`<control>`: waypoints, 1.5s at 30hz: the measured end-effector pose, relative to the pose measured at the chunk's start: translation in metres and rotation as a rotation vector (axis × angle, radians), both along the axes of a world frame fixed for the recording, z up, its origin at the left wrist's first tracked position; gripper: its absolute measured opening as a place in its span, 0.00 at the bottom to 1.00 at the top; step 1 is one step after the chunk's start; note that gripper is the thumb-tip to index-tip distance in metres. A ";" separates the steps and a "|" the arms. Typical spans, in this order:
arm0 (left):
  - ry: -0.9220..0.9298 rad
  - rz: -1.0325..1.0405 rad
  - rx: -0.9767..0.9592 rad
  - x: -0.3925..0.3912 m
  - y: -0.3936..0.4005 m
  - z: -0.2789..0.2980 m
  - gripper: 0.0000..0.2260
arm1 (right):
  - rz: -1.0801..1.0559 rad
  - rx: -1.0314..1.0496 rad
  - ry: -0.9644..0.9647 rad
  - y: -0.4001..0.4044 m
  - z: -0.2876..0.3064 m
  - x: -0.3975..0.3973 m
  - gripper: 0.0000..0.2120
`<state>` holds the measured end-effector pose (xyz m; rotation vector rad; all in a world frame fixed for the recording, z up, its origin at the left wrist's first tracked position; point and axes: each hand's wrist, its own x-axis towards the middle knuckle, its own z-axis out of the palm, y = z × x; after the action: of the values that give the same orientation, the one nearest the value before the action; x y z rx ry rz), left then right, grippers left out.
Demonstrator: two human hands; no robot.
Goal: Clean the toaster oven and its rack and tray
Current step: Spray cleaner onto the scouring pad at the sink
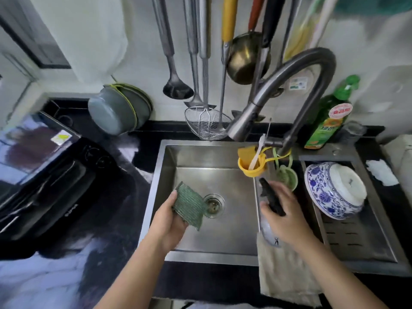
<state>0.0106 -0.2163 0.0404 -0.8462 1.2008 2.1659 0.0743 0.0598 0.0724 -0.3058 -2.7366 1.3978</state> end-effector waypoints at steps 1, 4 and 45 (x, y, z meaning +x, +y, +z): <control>0.013 0.006 0.039 -0.001 -0.003 0.001 0.17 | 0.052 0.049 -0.025 -0.006 0.001 -0.001 0.16; 0.041 -0.047 0.098 0.001 -0.004 0.002 0.16 | 0.143 0.128 -0.124 -0.030 0.010 -0.002 0.10; 0.138 0.080 0.262 0.009 0.003 0.003 0.15 | 0.170 0.108 -0.444 -0.084 0.019 0.005 0.06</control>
<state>0.0196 -0.2129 0.0434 -0.6512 0.9303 2.4138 0.0795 -0.0237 0.0915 -0.4327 -3.2523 1.3482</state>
